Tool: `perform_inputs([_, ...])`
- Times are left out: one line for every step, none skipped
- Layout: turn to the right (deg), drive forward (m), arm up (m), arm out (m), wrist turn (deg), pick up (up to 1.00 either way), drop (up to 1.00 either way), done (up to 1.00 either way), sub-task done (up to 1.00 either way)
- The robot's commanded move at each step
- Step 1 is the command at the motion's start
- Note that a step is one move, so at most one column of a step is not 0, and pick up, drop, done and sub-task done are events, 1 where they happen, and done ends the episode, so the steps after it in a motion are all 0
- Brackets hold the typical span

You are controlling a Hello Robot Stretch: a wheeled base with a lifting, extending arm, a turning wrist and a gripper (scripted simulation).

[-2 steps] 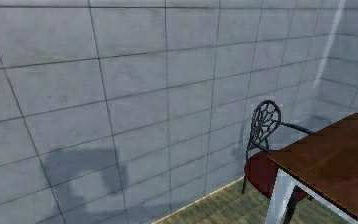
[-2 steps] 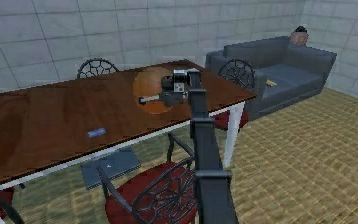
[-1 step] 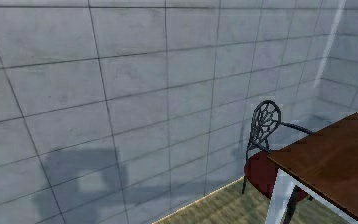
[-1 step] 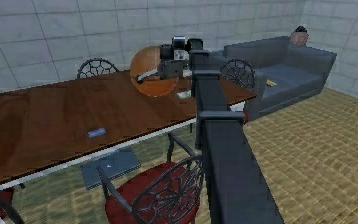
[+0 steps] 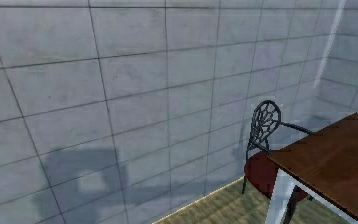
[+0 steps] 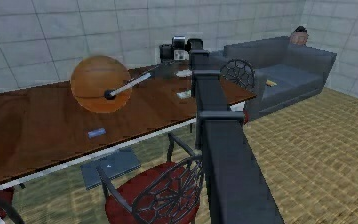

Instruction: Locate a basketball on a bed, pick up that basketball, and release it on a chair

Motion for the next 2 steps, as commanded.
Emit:
perform_inputs([0.0,0.0,0.0,0.0,-45.0,0.0,0.0,0.0,0.0])
perform_inputs([0.0,0.0,0.0,0.0,-15.0,0.0,0.0,0.0,0.0])
